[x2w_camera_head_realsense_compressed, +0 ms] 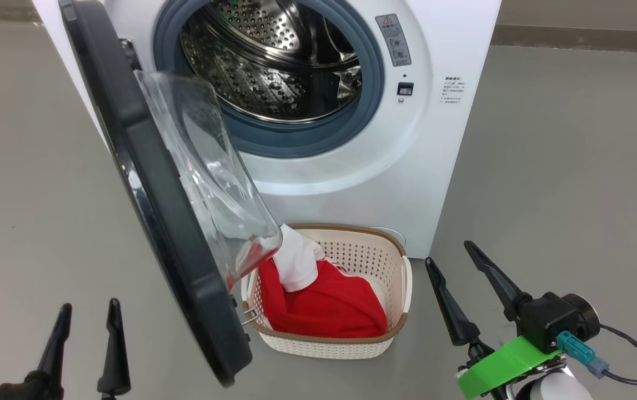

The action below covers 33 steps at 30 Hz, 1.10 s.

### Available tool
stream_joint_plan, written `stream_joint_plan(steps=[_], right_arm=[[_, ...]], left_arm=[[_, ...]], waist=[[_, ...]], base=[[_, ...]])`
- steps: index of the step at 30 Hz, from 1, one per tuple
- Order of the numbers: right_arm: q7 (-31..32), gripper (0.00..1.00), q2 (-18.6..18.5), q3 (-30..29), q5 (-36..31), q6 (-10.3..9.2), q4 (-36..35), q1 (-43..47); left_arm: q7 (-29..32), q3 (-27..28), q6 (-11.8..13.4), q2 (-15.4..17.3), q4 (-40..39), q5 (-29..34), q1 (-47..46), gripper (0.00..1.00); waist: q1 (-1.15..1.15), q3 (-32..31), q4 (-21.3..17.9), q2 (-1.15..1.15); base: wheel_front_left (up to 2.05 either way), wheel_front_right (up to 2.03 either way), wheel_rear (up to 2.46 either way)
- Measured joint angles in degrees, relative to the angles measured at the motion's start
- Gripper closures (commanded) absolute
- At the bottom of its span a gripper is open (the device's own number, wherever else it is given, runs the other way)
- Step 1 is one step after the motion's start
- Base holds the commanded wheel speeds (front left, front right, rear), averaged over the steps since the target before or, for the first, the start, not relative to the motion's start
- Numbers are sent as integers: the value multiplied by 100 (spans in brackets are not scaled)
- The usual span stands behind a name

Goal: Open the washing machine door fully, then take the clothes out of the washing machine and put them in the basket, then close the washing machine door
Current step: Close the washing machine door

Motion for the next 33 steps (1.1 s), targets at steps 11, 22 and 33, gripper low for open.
stream_joint_plan(steps=[11, 22, 33], right_arm=[[0, 0, 8, -8, 0, 0, 1, 0], [0, 0, 8, -40, -1, 0, 2, -1], [0, 0, 13, -45, 0, 0, 1, -2]], left_arm=[[0, 27, -97, -16, 74, 118, -1, 100], [167, 361, -141, -77, 19, -2237, -450, 100], [1440, 309, 879, -90, -1061, -7498, -743, 100]], waist=[[0, -7, -18, 0], [0, -1, -39, 0], [0, 60, -146, 0]], base=[[0, 0, 0], [0, 0, 0], [0, 0, 0]])
